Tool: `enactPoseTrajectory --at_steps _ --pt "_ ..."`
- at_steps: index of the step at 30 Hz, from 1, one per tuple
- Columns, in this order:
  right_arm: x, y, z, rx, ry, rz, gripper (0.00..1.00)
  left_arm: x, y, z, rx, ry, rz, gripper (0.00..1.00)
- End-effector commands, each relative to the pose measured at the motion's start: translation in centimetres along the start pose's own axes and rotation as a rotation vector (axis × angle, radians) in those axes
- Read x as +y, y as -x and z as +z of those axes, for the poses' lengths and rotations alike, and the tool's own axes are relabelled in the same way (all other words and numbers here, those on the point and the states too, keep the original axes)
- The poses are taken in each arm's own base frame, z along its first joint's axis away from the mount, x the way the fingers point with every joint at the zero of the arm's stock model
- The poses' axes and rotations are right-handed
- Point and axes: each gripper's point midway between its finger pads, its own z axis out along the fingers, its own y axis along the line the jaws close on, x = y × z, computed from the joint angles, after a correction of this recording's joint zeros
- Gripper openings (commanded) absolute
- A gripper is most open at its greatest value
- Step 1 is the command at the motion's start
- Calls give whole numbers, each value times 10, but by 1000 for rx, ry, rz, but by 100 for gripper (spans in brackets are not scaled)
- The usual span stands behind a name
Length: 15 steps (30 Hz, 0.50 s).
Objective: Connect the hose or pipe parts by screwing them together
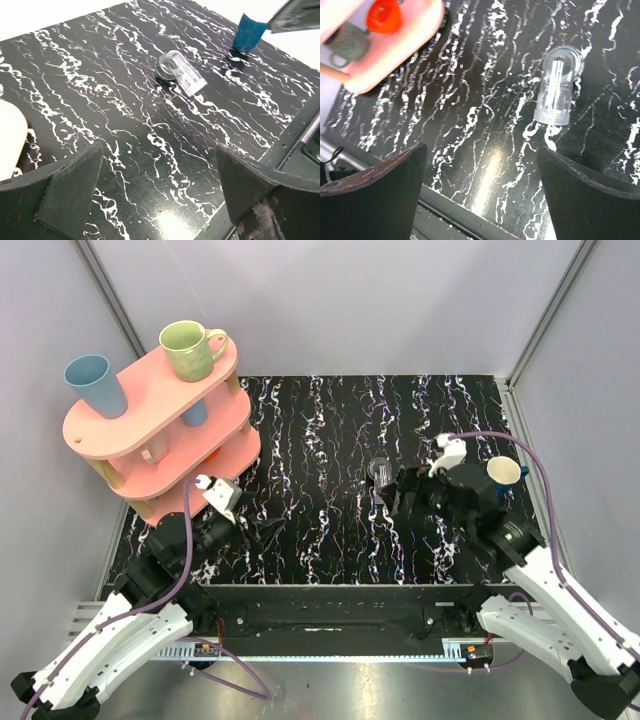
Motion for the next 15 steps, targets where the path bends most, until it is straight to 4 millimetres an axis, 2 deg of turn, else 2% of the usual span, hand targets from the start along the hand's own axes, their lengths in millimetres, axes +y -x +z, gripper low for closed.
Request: enactPoseTrajectory --at_steps 1,4,11,15 --pt "23 -1 -21 -39 172 0 100 18 28 -11 -104 113 2 99" --pt "20 -2 -31 -82 180 2 100 24 33 -14 -138 147 9 99" --pt "23 23 -60 -239 220 0 100 31 32 -16 -136 188 8 99" --pt "22 25 -65 -262 223 -6 100 33 33 -17 -131 196 6 99"
